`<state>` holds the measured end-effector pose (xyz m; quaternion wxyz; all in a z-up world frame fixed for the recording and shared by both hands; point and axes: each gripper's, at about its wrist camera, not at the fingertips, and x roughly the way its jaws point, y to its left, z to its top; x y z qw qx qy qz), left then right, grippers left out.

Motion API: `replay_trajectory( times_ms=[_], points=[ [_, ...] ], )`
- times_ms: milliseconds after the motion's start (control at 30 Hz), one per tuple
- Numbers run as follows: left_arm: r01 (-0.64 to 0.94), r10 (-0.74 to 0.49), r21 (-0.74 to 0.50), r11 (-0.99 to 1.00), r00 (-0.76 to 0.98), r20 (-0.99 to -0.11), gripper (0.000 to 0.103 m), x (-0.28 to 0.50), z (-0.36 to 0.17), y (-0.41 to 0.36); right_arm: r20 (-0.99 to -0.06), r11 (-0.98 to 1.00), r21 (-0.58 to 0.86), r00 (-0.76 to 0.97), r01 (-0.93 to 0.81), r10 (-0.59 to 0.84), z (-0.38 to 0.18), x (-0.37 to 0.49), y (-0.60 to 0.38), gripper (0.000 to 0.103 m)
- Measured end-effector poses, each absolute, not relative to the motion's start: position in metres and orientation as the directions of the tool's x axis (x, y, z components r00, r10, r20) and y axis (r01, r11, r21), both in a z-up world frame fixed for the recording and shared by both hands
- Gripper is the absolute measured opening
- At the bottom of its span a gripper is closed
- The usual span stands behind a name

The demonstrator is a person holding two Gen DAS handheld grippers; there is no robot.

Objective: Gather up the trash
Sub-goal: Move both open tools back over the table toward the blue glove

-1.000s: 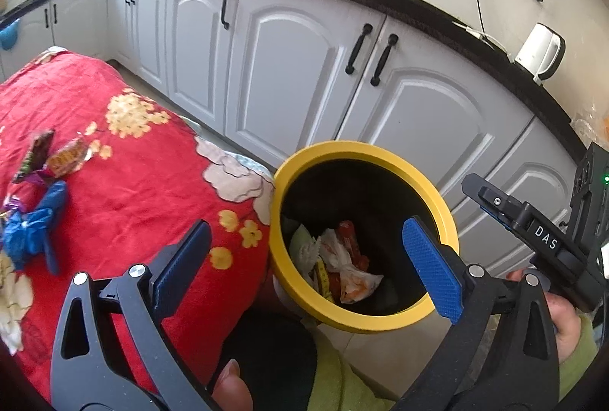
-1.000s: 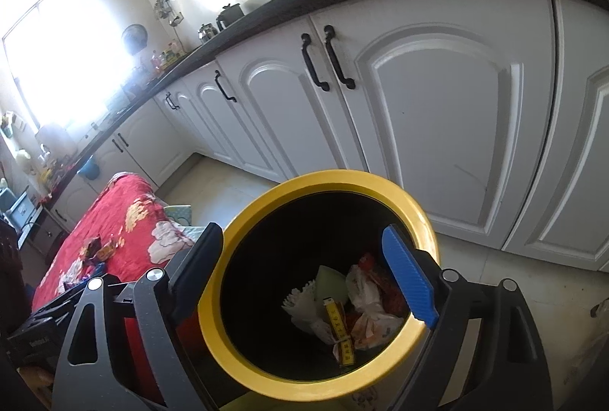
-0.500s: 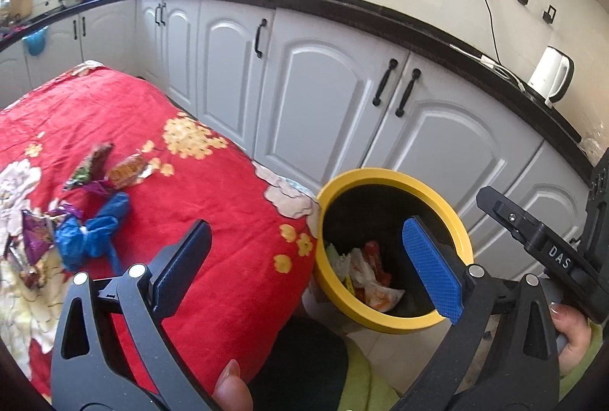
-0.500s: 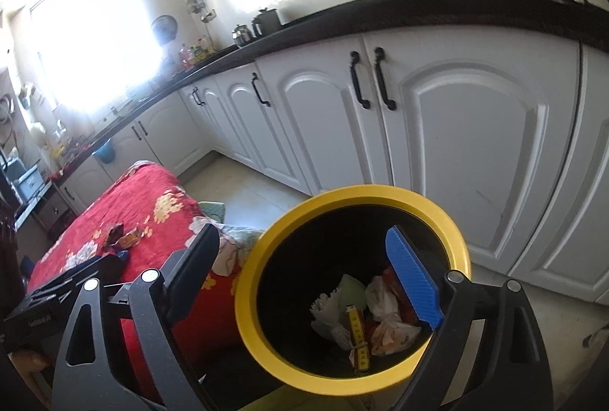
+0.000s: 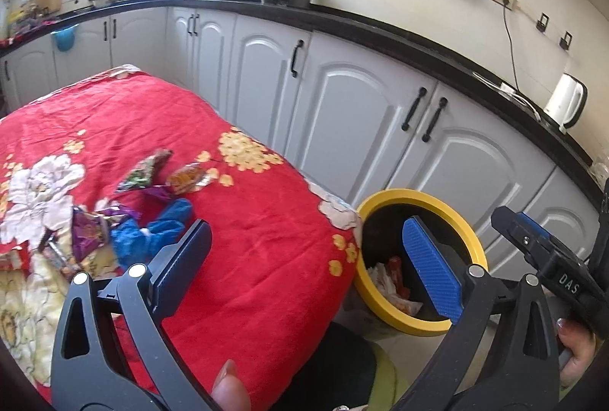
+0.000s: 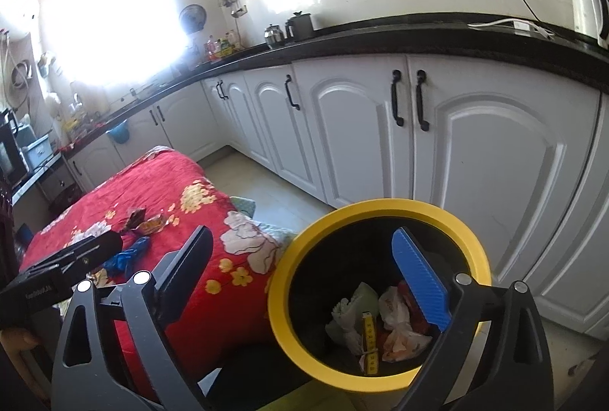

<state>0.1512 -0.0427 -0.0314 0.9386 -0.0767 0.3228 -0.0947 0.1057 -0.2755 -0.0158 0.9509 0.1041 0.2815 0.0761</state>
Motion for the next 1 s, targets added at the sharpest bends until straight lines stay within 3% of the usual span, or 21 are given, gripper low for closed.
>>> replay_trajectory(
  times_ms=[1000],
  points=[
    [-0.2, 0.049, -0.213, 0.956, 0.828, -0.558, 0.092, 0.126, -0.019, 0.088, -0.507, 0.927, 0.187, 0.776, -0.325, 0.375, -0.001, 0.115, -0.15, 0.093]
  ],
)
